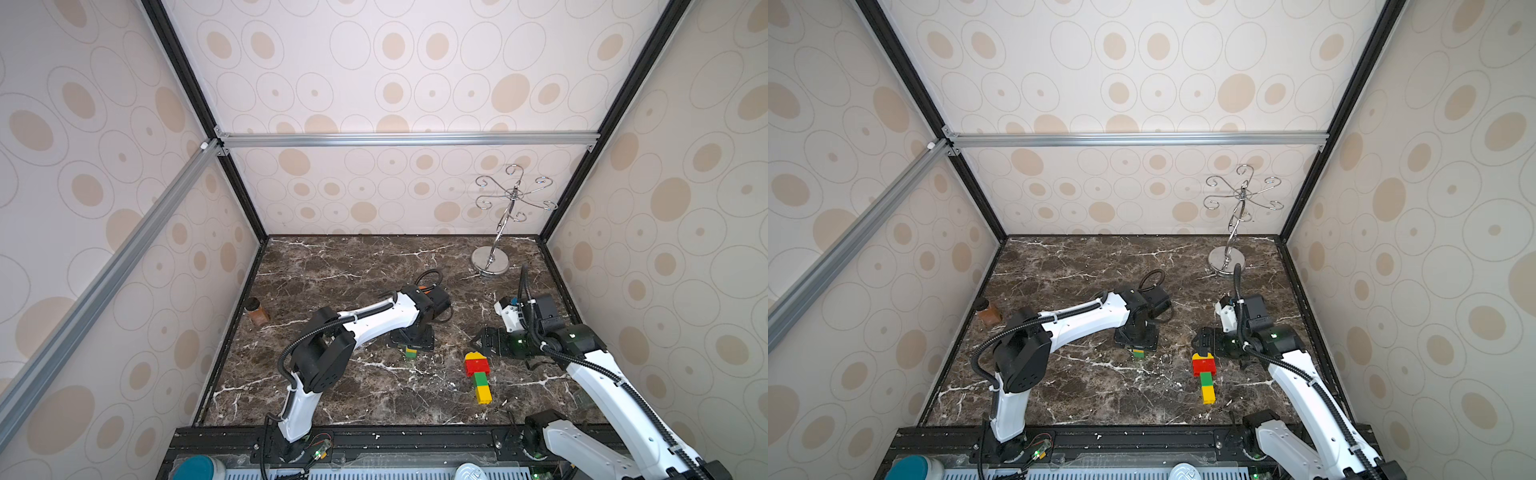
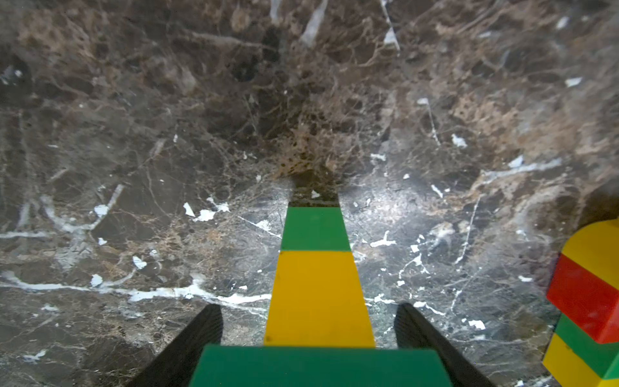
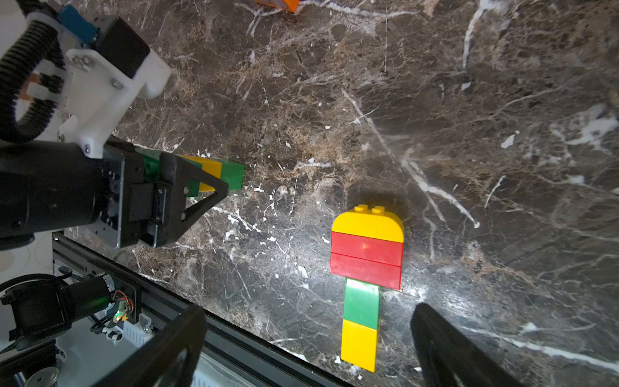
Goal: Assemble an ice cream with lego
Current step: Assemble the lego brick with the lego brick.
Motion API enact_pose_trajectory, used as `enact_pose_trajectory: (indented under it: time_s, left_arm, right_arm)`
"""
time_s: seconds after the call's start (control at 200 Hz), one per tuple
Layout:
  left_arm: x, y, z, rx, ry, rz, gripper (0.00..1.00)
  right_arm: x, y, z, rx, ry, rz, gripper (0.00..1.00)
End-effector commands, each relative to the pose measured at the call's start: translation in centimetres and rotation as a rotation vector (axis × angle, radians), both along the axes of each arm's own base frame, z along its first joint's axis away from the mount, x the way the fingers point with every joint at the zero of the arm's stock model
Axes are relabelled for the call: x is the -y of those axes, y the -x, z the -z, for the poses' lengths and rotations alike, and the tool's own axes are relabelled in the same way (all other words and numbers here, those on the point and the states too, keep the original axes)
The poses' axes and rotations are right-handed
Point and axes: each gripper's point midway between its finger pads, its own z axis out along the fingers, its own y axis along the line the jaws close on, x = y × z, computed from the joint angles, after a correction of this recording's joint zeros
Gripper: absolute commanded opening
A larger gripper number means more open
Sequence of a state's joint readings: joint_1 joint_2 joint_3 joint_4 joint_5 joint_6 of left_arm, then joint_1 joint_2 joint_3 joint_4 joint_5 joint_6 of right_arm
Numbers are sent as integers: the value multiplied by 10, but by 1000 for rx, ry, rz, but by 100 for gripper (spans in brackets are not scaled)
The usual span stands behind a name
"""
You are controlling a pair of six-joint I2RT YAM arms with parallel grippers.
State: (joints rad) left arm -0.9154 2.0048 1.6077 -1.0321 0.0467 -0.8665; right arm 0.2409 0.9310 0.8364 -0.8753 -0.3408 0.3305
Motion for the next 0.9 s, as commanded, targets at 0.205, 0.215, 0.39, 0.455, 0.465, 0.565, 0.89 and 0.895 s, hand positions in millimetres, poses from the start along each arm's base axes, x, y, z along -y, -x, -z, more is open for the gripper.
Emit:
enact_pose_trajectory:
  time_s: [0.205,0.215,0.39,0.455,0.465,0.565,0.89,0.895]
  left_arm:
    - [7,-10,-38,91,53,-2,100]
    - [7,-11,-39,95,54,-3,100]
    - [9,-15,-71,175,112,-3,100]
    - [8,-18,-83,212,135,-6,100]
    - [7,-18,-86,217,139,-7,100]
    - [6,-22,-106,282,183,-9,100]
    - [-21,-40,-141,417,280,-26,100]
    - [-23,-41,-141,418,282,-29,100]
  right_arm:
    - [2,4,8,-32,13,-6,99]
    - [2,4,8,-33,14,-6,99]
    - [-1,0,7,-38,7,-21,98]
    - [-4,-4,5,-39,-2,-28,98]
    - [-4,-4,5,-39,-3,-31,99]
    - [-8,-14,-1,-35,-8,-44,99]
    - [-40,-69,-16,35,106,-157,97]
    - [-40,-70,-16,35,109,-159,97]
